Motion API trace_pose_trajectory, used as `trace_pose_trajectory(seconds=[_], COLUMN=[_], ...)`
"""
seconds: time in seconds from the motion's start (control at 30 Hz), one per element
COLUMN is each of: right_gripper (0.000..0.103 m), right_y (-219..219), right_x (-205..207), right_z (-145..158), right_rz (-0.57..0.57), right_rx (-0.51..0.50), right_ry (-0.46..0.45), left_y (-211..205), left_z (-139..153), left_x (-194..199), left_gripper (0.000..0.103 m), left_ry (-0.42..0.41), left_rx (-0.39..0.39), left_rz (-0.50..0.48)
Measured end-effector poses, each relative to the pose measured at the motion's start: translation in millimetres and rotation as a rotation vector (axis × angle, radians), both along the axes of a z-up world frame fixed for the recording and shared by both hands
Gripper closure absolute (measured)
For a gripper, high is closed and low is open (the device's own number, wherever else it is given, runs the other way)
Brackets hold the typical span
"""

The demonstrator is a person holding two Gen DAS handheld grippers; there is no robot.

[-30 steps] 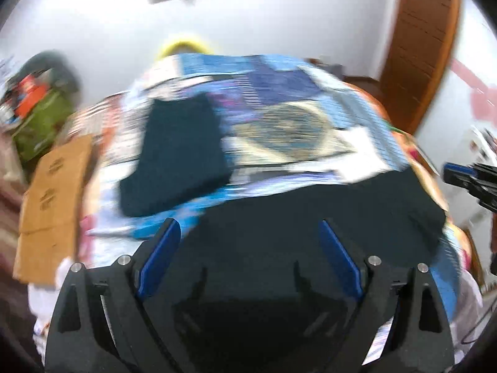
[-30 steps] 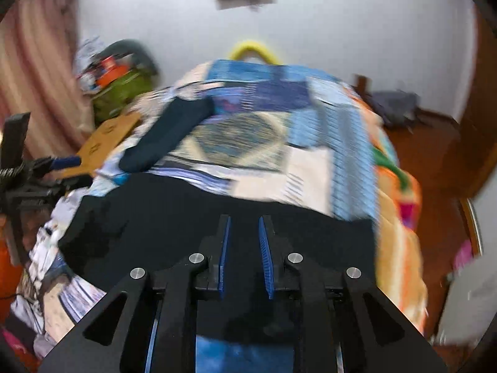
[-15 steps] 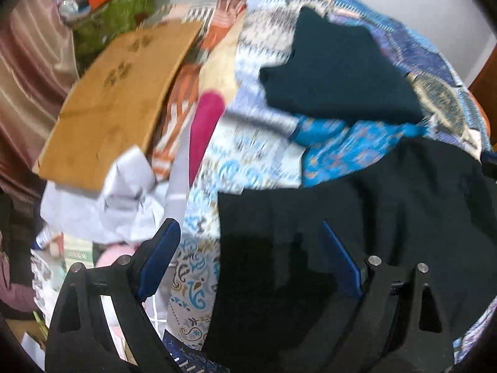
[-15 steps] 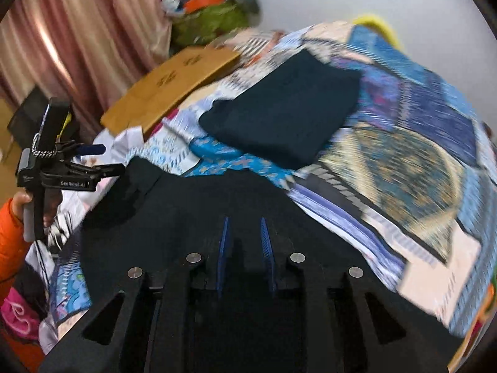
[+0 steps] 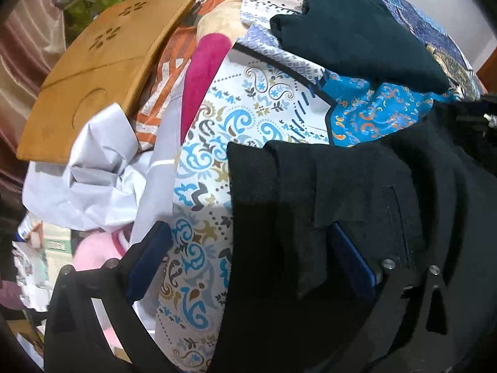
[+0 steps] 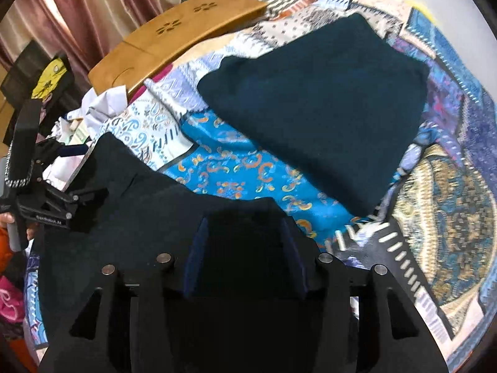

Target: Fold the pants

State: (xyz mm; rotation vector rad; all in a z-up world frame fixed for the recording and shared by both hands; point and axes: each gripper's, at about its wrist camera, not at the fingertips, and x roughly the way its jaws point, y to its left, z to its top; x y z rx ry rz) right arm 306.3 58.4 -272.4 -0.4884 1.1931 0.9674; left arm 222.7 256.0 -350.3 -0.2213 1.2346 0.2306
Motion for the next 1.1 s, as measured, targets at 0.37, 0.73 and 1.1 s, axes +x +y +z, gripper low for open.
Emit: trace_pose_trajectory(seconds=[0.37,0.73,1.1], right_gripper=[0.102,0.100,0.055], right_y=[-5.6,-54.1,-98.0], right_x=[-2.5,3.7,-103.2], right_z=[15.6,85.6,117.3], right_rz=[-0.090,-0.313,-0.178], right_rx=[0.065,0.163,0.178], right_ry=[-0.177,-0.151,-0.151], left_y=[-12.9,34.9,-49.7], left_z=[14.2,59.1,109.6], left_x=[-8.9,-38.1,-74.6], left_gripper=[0.000,0.018,0.018], left_ry=[-0.010,-0.062,-0.192], left_rx=[0.238,0.212,0.048], left_rz=[-0.081,0.065,-0.150])
